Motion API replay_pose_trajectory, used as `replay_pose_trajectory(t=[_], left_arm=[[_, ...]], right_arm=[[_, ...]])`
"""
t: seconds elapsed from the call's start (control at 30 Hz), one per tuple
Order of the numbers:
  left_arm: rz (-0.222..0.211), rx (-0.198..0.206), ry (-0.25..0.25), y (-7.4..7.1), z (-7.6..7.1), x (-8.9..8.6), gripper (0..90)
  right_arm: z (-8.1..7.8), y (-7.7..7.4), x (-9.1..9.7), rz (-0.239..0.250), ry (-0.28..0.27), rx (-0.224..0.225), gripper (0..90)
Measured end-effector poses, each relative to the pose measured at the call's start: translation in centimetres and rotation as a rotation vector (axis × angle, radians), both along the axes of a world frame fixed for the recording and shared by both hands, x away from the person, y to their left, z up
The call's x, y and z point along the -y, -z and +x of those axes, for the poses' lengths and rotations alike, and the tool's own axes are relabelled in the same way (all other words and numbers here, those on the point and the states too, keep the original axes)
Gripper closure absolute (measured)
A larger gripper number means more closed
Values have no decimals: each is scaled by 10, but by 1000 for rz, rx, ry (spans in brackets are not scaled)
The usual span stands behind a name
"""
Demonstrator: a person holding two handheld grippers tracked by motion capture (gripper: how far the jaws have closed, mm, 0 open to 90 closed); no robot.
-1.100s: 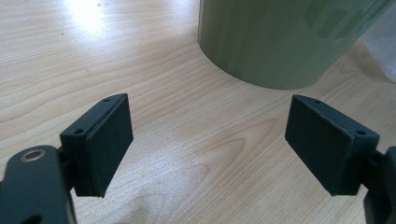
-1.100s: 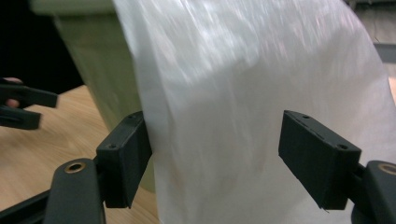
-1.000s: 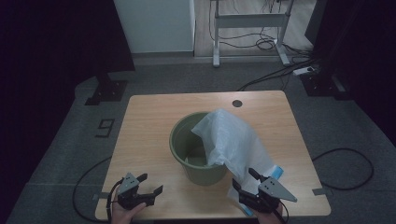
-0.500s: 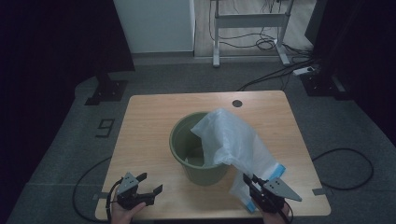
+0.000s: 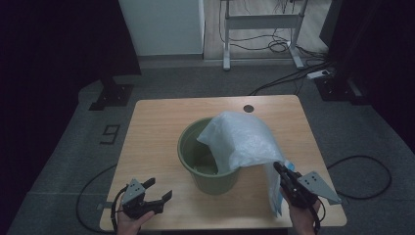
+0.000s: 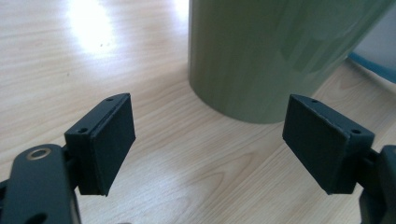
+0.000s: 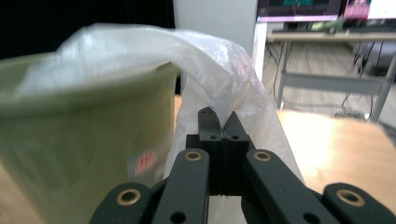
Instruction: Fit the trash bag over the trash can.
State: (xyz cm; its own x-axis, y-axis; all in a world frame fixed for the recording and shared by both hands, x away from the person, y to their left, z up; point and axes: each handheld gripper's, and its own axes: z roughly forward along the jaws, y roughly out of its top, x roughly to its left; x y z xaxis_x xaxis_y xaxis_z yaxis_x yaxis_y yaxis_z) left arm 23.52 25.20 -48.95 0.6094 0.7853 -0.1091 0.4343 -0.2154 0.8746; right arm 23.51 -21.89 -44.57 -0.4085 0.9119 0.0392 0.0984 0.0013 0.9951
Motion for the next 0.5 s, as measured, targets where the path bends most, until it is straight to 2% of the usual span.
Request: replay_pose_trajectory(t=[0.2,0.23,0.5], left_arm=[[-33,27,0,-14,-4,2,175],[-47,32,-1,-18,-5,3,178],[-71,97,-6,-44,-10,12,178]], right_arm=[[2,-32,-2,6,-25,78,889],[3,-37,-3,5,-32,87,889],[2,-64,-23,-30,-110,134,889]])
